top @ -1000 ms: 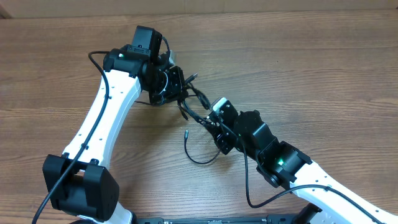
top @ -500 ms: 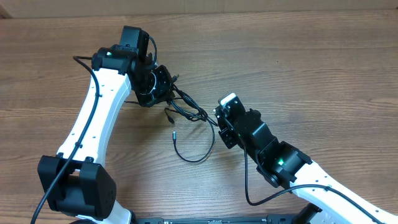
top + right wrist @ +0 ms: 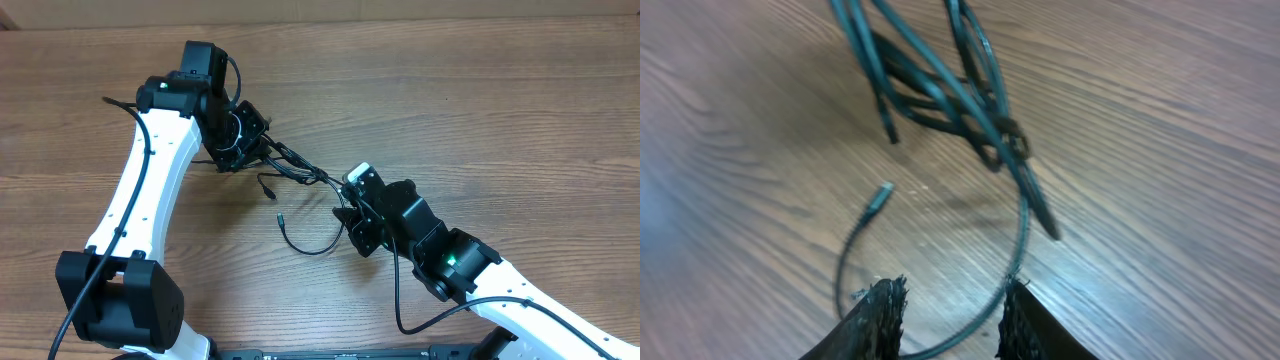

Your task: Untangle cables

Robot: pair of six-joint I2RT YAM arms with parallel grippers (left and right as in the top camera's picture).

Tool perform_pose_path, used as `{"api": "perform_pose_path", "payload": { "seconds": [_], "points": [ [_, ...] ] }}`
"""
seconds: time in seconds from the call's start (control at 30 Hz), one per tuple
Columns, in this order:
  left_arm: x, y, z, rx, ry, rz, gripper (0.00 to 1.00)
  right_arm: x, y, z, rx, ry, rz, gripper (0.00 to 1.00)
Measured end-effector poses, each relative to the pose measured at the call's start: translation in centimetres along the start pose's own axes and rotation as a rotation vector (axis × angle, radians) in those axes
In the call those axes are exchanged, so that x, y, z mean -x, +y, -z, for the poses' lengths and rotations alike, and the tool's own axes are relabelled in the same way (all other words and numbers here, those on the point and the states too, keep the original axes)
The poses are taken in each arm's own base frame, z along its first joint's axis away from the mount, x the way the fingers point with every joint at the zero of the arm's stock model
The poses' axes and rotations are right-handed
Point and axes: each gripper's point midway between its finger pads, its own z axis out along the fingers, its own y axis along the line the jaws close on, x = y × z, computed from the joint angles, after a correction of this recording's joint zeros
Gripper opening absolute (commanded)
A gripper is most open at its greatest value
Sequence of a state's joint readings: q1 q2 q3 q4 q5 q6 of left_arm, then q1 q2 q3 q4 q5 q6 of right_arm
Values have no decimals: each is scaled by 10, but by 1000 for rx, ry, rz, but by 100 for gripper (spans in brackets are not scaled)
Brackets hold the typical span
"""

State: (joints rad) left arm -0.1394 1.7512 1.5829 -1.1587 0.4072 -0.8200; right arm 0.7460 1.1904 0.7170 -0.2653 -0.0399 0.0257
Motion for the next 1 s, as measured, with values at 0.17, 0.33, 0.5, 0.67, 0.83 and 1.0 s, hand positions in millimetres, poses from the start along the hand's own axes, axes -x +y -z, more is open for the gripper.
{"api": "perform_pose_path", "payload": {
  "seconds": [0.17,0.33,0.5,0.67,0.83,1.0],
  "points": [
    [-10,-9,0,-44,53,13,4,13,11,1,59,-50,-1,33],
    [-33,-25,-2,-103,140,-11,4,17,16,1,90,-68,0,32],
    [-47,-30,-3,-120,194,-20,4,18,10,1,55,-72,-1,29],
    [-52,-29,-2,-117,217,-19,4,19,3,1,13,-76,0,21],
    [-53,-28,-2,-119,220,-34,4,19,1,1,1,-76,5,10],
    [-52,-29,-2,-123,216,-40,4,8,0,0,-3,-32,14,8]
  ]
}}
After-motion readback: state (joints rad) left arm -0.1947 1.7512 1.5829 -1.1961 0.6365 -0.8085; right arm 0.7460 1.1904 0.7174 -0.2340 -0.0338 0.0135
